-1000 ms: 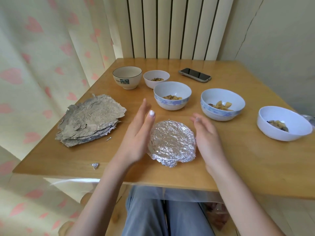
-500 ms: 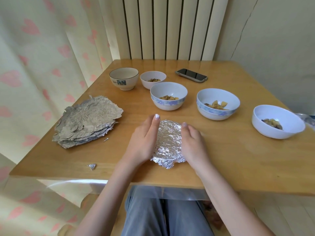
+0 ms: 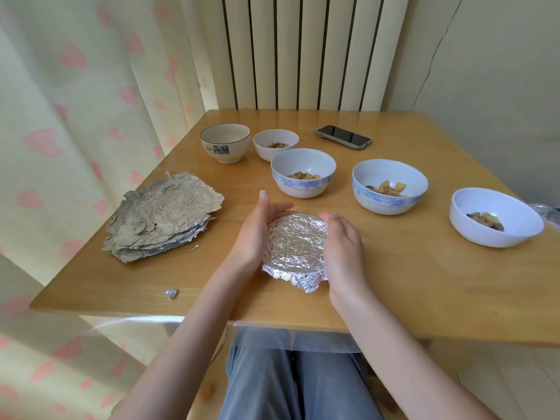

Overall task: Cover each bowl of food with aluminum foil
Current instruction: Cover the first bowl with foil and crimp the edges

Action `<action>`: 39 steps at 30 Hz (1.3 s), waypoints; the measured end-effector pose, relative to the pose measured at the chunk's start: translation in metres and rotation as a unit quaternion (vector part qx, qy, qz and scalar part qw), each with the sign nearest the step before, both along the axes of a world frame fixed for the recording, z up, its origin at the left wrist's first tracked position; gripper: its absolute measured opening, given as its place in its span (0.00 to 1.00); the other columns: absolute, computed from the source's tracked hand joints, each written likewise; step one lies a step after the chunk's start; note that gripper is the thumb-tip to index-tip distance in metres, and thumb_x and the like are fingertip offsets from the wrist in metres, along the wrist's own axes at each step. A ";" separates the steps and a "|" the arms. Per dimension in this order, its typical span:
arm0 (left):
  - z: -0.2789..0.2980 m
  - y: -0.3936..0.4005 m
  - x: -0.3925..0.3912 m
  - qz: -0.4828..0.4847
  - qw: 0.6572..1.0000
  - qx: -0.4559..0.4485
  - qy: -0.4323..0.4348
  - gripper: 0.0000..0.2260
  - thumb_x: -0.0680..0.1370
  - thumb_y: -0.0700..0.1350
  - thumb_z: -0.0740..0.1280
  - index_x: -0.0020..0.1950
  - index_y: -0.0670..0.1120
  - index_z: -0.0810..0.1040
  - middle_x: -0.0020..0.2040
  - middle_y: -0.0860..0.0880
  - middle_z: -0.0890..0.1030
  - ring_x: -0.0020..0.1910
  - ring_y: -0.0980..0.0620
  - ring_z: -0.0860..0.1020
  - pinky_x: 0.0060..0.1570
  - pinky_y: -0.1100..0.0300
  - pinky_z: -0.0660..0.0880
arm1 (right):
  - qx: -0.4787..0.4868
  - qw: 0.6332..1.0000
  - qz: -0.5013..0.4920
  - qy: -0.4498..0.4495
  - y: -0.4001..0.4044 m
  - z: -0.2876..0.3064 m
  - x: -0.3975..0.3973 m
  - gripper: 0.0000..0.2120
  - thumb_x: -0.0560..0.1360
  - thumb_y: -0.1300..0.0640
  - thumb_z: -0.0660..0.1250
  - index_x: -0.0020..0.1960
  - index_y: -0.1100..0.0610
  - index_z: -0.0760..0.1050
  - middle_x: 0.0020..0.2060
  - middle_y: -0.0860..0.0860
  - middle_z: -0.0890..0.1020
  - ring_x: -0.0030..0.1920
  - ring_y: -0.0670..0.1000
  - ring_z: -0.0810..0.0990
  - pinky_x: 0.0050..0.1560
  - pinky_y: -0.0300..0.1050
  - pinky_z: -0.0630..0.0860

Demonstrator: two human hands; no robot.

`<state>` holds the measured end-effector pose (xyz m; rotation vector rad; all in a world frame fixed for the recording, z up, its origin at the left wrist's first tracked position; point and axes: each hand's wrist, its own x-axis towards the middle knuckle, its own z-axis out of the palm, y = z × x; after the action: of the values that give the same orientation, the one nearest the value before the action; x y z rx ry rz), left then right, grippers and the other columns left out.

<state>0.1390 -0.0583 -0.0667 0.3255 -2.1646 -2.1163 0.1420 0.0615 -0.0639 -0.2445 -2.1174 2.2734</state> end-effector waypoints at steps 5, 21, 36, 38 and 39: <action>-0.007 0.009 0.001 0.099 0.992 -0.077 0.005 0.28 0.82 0.62 0.45 0.52 0.53 0.83 0.53 0.49 0.83 0.55 0.50 0.80 0.63 0.51 0.72 | 0.085 0.995 0.060 -0.010 0.004 0.006 -0.028 0.18 0.82 0.51 0.53 0.53 0.53 0.82 0.48 0.45 0.80 0.46 0.47 0.77 0.45 0.39 0.76; 0.010 -0.018 0.017 -0.190 0.912 -0.355 0.080 0.48 0.61 0.74 0.63 0.78 0.60 0.52 0.79 0.53 0.54 0.78 0.55 0.47 0.77 0.50 0.47 | 0.313 0.892 0.288 0.155 0.054 -0.009 -0.020 0.28 0.79 0.43 0.51 0.77 0.45 0.51 0.75 0.39 0.54 0.72 0.35 0.51 0.71 0.35 0.48; 0.006 -0.013 0.014 -0.236 0.827 -0.509 0.035 0.60 0.53 0.76 0.64 0.79 0.60 0.42 0.76 0.53 0.56 0.75 0.53 0.54 0.70 0.61 0.54 | 0.321 0.893 0.286 0.130 0.058 -0.014 -0.014 0.25 0.82 0.47 0.53 0.77 0.48 0.52 0.70 0.42 0.62 0.65 0.32 0.59 0.60 0.27 0.55; 0.004 -0.010 0.016 -0.219 0.833 -0.506 0.048 0.60 0.54 0.74 0.65 0.80 0.57 0.43 0.76 0.53 0.56 0.74 0.53 0.55 0.67 0.65 0.52 | 0.305 0.909 0.261 0.109 0.056 -0.016 -0.015 0.22 0.82 0.52 0.53 0.75 0.48 0.56 0.63 0.44 0.67 0.61 0.40 0.65 0.57 0.31 0.58; 0.004 -0.008 0.016 -0.214 0.836 -0.503 0.052 0.60 0.55 0.72 0.69 0.80 0.56 0.43 0.76 0.53 0.57 0.75 0.53 0.56 0.66 0.66 0.52 | 0.297 0.915 0.254 0.101 0.055 -0.017 -0.016 0.21 0.82 0.54 0.53 0.75 0.48 0.58 0.60 0.44 0.68 0.58 0.41 0.67 0.56 0.34 0.60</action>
<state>0.1554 -0.0667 -0.0623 -0.3895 -3.0597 -0.7584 0.1262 0.1162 -0.0805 0.5926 -2.8412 1.5812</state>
